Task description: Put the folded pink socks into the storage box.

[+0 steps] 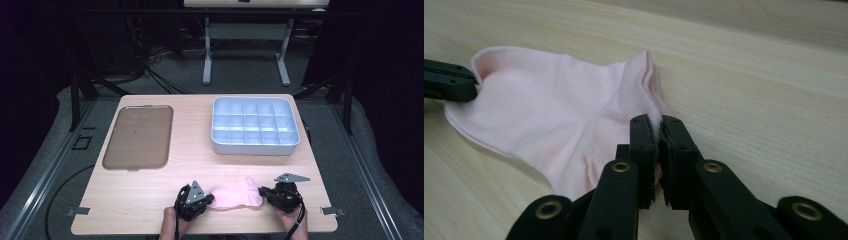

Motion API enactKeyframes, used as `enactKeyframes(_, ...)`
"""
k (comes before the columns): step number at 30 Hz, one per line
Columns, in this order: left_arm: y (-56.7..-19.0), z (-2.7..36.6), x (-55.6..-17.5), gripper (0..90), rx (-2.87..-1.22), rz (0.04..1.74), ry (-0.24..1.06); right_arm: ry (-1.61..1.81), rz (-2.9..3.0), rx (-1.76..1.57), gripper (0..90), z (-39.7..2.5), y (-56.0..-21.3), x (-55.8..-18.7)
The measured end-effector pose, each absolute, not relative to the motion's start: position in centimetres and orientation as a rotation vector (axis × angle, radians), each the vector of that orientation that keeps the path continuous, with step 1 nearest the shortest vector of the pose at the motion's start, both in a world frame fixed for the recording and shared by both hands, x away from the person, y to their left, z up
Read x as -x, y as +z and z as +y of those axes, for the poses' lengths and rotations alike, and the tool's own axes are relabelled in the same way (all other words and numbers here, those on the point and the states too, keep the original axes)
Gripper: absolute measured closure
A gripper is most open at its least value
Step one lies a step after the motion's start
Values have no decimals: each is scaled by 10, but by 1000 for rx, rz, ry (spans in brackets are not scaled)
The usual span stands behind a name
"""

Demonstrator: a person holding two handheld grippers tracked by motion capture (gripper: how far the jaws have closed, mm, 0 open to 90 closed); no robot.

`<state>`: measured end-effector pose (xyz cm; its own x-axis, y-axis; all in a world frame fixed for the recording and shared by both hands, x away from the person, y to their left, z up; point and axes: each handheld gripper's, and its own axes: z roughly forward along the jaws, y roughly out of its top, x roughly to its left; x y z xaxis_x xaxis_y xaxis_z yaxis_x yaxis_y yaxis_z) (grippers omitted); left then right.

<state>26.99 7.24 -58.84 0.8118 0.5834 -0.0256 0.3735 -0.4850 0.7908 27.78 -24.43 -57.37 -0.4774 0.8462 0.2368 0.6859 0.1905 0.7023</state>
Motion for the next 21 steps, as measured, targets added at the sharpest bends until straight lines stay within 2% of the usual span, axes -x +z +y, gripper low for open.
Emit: enactKeyframes(21,-588,73,-271,875,-2131,702,298,1209,2269,-1283,849,-221,-527,-261)
